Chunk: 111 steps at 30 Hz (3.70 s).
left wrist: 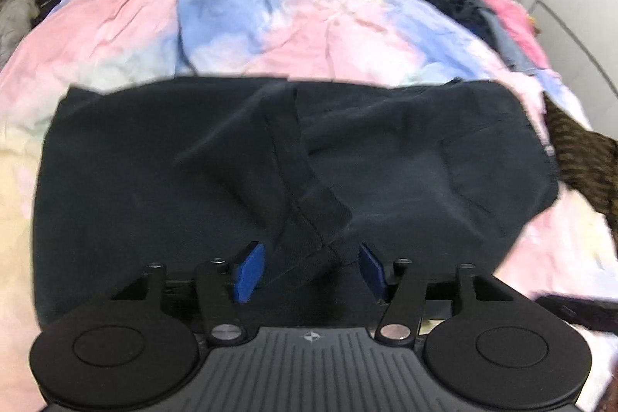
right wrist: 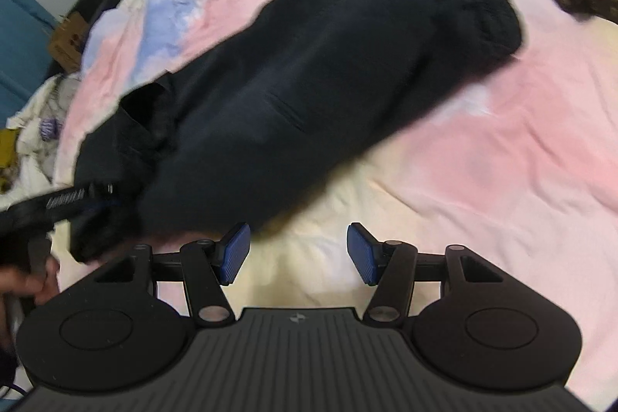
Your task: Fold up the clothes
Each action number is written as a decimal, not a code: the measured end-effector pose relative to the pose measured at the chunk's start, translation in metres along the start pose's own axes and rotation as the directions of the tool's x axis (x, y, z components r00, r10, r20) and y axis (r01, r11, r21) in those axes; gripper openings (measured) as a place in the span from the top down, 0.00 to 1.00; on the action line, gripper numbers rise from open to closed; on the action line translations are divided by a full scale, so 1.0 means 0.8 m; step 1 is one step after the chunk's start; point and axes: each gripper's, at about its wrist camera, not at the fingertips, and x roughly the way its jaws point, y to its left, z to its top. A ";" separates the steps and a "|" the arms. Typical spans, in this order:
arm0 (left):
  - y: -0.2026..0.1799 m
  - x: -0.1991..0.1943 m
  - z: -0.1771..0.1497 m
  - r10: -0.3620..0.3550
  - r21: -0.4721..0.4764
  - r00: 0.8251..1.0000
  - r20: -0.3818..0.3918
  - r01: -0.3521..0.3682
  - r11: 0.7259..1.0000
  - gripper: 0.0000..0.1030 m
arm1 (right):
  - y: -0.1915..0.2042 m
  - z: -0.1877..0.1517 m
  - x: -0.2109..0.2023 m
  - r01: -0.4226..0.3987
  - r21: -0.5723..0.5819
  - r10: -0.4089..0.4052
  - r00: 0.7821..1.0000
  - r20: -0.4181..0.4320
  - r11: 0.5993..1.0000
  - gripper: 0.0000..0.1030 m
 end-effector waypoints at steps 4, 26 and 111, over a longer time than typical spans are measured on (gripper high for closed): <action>0.028 -0.016 0.038 -0.030 -0.034 0.999 0.024 0.031 0.999 0.23 | 0.036 0.020 0.028 -0.079 -0.016 0.079 0.997 -0.003 0.997 0.44; 0.017 0.159 0.151 0.212 0.324 0.964 -0.160 -0.152 0.934 0.97 | 0.166 0.074 0.173 -0.198 -0.272 0.152 0.971 -0.183 0.942 0.68; -0.090 -0.082 -0.013 0.300 -0.217 0.951 -0.080 -0.310 0.926 0.09 | -0.316 0.091 0.057 -0.338 0.669 0.144 0.933 0.328 0.662 0.26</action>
